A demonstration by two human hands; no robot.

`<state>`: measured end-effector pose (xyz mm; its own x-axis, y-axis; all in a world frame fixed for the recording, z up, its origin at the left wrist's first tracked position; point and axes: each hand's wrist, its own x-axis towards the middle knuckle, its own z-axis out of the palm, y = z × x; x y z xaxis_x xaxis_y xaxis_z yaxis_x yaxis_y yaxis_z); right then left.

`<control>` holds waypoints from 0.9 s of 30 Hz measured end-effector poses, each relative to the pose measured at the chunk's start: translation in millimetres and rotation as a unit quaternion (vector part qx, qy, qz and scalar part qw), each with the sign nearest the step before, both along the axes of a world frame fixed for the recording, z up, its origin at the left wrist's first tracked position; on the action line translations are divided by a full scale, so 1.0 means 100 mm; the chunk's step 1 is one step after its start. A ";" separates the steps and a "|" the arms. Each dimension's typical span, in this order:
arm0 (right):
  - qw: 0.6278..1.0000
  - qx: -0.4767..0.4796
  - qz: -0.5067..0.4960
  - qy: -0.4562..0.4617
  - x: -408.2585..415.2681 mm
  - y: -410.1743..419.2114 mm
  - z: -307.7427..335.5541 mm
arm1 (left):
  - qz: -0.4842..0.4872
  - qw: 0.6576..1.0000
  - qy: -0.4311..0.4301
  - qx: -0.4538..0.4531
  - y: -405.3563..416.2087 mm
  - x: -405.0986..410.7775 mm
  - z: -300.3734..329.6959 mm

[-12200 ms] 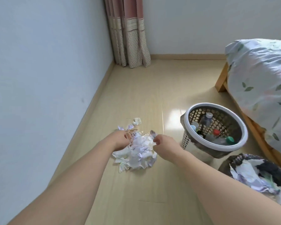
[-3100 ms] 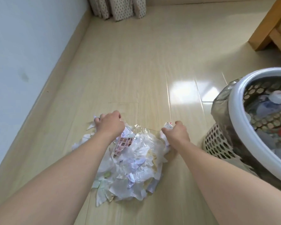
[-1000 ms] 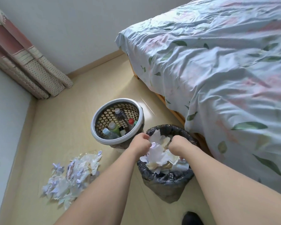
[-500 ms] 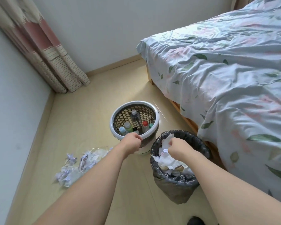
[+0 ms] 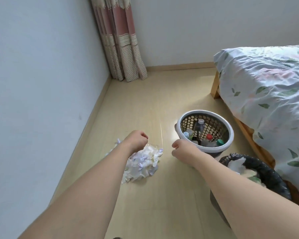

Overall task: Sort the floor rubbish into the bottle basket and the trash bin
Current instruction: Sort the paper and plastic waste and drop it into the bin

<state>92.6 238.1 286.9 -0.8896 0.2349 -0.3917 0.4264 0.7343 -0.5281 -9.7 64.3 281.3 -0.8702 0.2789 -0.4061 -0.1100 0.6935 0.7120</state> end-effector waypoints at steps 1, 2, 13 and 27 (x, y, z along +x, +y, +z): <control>1.000 -0.002 0.009 0.001 -0.11 -0.15 -0.03 | 0.010 1.000 0.003 -0.002 -0.19 -0.08 -0.03; 1.000 -0.006 0.014 0.000 -0.19 -0.26 -0.06 | 0.020 1.000 0.005 -0.002 -0.34 -0.14 -0.07; 0.987 0.021 0.155 -0.049 -1.59 -1.59 -1.27 | 0.150 0.985 -0.057 -0.058 -2.32 -1.02 -1.67; 0.935 0.194 0.283 -0.086 -2.41 -2.14 -3.10 | 0.077 0.988 0.054 -0.119 -2.34 -1.83 -3.85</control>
